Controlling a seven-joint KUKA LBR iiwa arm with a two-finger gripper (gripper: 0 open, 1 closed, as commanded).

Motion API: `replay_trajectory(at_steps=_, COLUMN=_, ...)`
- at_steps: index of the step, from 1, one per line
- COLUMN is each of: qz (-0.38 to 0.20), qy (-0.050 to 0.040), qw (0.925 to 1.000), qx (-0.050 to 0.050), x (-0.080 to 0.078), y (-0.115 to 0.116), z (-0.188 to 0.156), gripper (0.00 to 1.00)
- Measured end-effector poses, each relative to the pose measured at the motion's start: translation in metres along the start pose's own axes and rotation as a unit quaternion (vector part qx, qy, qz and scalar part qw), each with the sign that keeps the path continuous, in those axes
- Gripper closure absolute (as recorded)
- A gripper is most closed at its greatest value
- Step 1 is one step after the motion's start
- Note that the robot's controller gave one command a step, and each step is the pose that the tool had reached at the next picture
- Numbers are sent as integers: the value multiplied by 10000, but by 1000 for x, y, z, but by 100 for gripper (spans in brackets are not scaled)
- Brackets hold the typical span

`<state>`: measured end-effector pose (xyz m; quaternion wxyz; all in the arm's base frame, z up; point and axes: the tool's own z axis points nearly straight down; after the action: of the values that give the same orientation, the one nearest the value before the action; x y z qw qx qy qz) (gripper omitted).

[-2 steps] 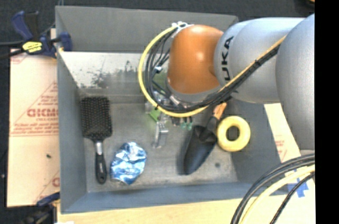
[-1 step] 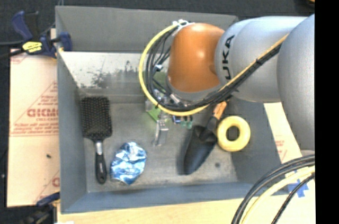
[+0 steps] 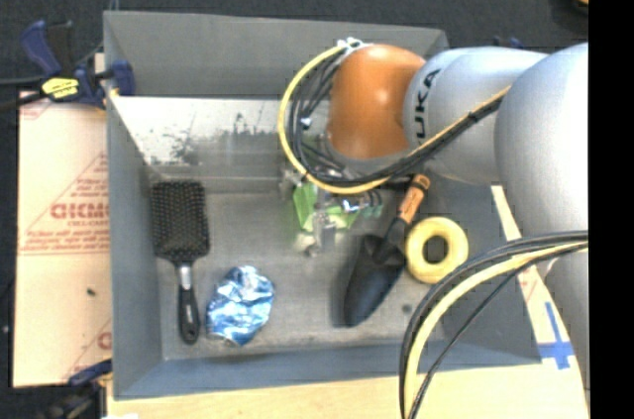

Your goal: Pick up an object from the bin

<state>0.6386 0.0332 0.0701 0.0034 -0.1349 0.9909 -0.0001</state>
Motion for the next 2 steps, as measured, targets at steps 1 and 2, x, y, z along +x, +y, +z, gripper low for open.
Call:
replay_trajectory(at_steps=1, qz=334, qy=-47, qw=9994, qx=-8, x=-6, y=-2, z=-2, gripper=0)
replay_trajectory(at_steps=2, qz=22, qy=-31, qw=10000, qx=0, x=-2, y=-1, z=-3, gripper=0)
